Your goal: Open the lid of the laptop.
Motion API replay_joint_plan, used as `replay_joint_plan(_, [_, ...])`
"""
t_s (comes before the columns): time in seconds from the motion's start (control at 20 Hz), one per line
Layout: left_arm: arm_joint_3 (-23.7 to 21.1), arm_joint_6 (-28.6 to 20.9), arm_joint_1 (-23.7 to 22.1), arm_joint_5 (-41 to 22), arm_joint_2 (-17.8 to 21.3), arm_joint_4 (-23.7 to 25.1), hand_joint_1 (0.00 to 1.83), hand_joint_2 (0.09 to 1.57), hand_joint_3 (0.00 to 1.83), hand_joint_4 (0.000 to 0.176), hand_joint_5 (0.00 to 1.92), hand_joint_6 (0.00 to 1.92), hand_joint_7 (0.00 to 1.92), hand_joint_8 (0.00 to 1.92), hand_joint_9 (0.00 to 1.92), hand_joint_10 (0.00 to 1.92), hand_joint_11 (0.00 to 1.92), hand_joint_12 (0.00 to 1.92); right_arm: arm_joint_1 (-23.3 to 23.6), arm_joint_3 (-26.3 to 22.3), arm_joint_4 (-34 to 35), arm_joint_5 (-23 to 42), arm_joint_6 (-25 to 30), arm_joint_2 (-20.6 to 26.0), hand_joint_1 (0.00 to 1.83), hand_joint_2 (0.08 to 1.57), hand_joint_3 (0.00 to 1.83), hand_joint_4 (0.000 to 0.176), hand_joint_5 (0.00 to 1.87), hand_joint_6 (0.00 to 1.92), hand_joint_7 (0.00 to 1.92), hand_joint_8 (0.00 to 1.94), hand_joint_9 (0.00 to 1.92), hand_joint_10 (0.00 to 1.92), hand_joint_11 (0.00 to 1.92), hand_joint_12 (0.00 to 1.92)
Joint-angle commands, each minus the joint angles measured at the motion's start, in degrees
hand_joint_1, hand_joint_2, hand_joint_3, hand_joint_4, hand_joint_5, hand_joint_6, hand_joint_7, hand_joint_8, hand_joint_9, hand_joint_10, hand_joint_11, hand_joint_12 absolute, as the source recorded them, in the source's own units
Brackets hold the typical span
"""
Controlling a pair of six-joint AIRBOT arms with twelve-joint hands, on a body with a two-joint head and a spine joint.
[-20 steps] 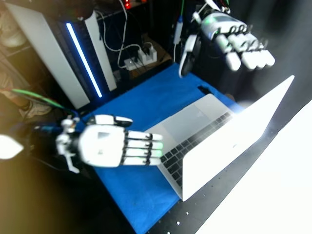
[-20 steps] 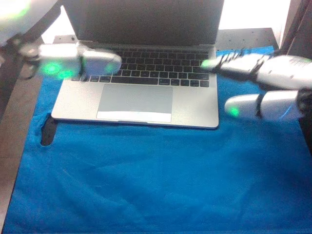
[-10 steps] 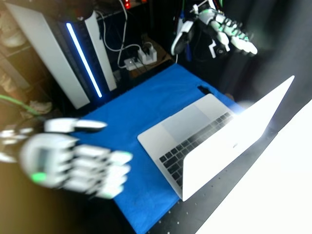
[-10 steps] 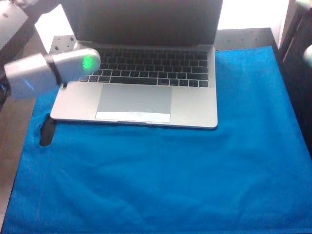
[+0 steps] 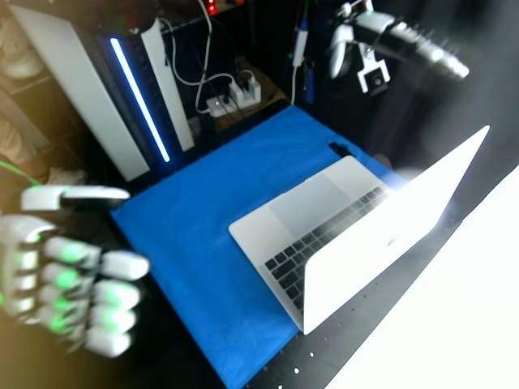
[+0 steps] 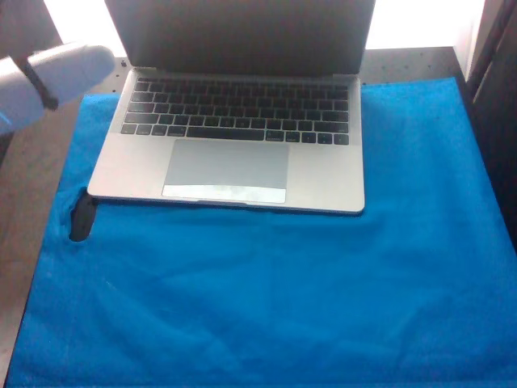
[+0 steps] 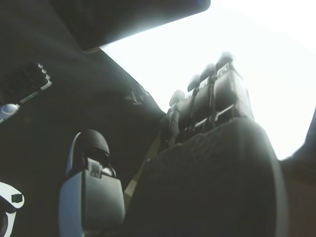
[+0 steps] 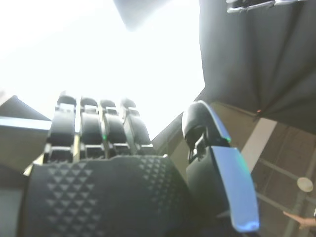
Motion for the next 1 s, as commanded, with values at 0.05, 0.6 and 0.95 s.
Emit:
replay_joint_plan(0.05, [0.0,-0.3,0.9,-8.0,0.5,-1.9,0.02,1.09,0.01,0.110,0.00,0.00,0.00,0.00,0.00,0.00,0.00,0.00,-0.3,-0.9,0.5,11.7,0.4,0.7,0.00,1.35,0.00,0.000,0.00,0.00,0.00,0.00,0.00,0.00,0.00,0.00])
replay_joint_plan(0.6, [-2.9,0.2,7.5,-19.8,1.7,-3.4,0.27,1.00,0.02,0.114,0.16,0.01,0.09,0.00,0.04,0.00,0.05,0.02,0.2,-3.1,-4.5,15.0,0.4,0.2,0.00,1.35,0.00,0.000,0.00,0.00,0.00,0.00,0.00,0.00,0.00,0.00])
replay_joint_plan(0.95, [-5.7,3.4,9.6,-23.5,3.3,-1.0,0.37,1.30,0.02,0.026,0.09,0.00,0.13,0.00,0.15,0.00,0.12,0.07,2.9,-4.2,-7.9,15.0,-1.2,2.2,0.00,1.35,0.00,0.000,0.00,0.00,0.00,0.00,0.00,0.00,0.00,0.00])
